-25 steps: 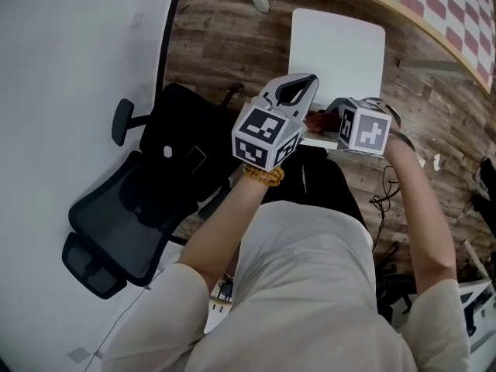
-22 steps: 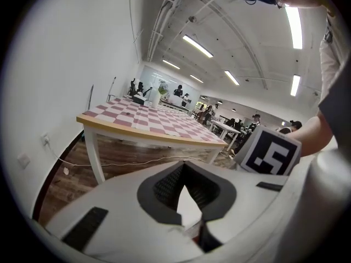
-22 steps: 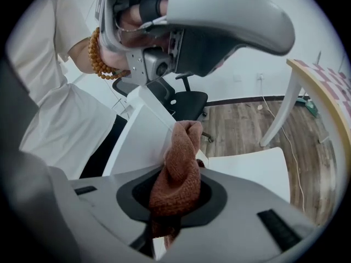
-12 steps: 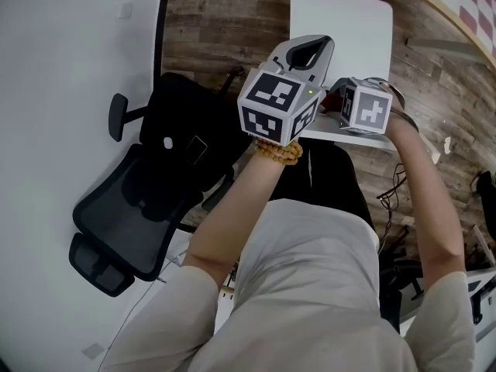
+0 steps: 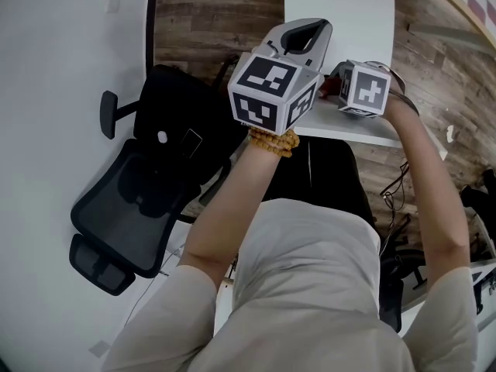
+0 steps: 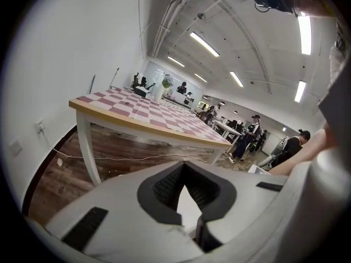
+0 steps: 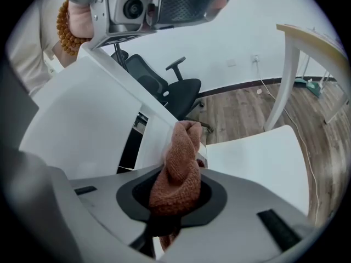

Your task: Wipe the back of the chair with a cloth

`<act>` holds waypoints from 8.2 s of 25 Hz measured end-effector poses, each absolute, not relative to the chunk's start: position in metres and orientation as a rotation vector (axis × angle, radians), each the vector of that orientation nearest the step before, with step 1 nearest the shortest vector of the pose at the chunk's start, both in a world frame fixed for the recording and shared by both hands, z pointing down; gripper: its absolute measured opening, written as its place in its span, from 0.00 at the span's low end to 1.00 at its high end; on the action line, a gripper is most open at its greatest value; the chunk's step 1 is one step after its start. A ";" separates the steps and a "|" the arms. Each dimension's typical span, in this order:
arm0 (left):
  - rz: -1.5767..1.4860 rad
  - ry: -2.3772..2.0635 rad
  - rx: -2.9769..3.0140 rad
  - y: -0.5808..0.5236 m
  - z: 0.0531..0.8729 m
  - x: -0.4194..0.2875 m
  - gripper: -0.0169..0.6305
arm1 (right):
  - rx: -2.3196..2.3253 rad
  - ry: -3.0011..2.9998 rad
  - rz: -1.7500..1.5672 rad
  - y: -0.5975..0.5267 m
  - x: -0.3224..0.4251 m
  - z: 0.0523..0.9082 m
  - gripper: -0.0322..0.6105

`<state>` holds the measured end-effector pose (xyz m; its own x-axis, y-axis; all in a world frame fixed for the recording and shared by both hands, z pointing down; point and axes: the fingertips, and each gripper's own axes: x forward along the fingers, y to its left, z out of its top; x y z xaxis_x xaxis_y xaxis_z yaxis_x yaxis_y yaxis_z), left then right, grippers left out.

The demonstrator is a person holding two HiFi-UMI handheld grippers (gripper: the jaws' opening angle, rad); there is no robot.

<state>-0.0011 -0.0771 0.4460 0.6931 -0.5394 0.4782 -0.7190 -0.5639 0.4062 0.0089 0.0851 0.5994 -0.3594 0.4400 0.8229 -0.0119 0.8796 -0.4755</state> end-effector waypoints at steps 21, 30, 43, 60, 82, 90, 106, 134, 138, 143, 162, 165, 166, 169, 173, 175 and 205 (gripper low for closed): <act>0.428 -0.914 2.365 -0.074 0.447 0.005 0.05 | -0.339 -1.827 0.571 0.090 0.024 0.622 0.18; 0.428 -0.910 2.426 -0.071 0.424 0.008 0.05 | -0.354 -1.860 0.610 0.094 0.032 0.581 0.18; 0.428 -0.888 2.447 -0.063 0.414 0.014 0.05 | -0.429 -1.890 0.585 0.102 0.040 0.508 0.18; 0.433 -0.897 2.432 -0.062 0.415 0.012 0.05 | -0.403 -1.915 0.591 0.104 0.060 0.475 0.18; 0.387 -0.928 2.422 -0.065 0.409 0.007 0.05 | -0.303 -1.816 0.551 0.092 0.080 0.592 0.18; 0.407 -0.941 2.422 -0.065 0.410 0.007 0.05 | -0.290 -1.777 0.537 0.091 0.087 0.628 0.18; 0.393 -0.947 2.451 -0.053 0.400 0.035 0.05 | -0.342 -1.820 0.607 0.100 0.092 0.580 0.18; 0.379 -0.850 2.500 -0.027 0.376 0.087 0.05 | -0.359 -1.937 0.584 0.111 0.123 0.450 0.18; 0.378 -0.837 2.496 -0.025 0.381 0.092 0.05 | -0.347 -1.914 0.563 0.111 0.126 0.461 0.18; 0.370 -0.832 2.490 -0.026 0.387 0.097 0.05 | -0.325 -1.911 0.546 0.109 0.129 0.479 0.18; 0.363 -0.824 2.447 -0.030 0.414 0.110 0.05 | -0.285 -1.880 0.590 0.103 0.138 0.566 0.18; 0.371 -0.827 2.439 -0.034 0.419 0.112 0.05 | -0.289 -1.856 0.587 0.100 0.142 0.579 0.18; 0.371 -0.828 2.438 -0.035 0.419 0.113 0.05 | -0.288 -1.840 0.584 0.099 0.145 0.585 0.18; 0.367 -0.835 2.431 -0.038 0.421 0.113 0.05 | -0.298 -1.799 0.552 0.098 0.149 0.601 0.18; 0.359 -0.847 2.426 -0.042 0.424 0.115 0.05 | -0.296 -1.772 0.532 0.097 0.153 0.621 0.18; 0.349 -0.858 2.422 -0.045 0.424 0.114 0.05 | -0.271 -1.759 0.557 0.096 0.157 0.632 0.18; 0.309 -0.850 2.451 -0.028 0.385 0.126 0.05 | -0.380 -1.824 0.541 0.113 0.170 0.501 0.18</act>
<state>0.1264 -0.0277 0.3849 0.7768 -0.5089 0.3709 -0.6283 -0.6661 0.4019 0.1704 0.1135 0.5005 -0.3088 0.5104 0.8026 -0.0095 0.8421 -0.5392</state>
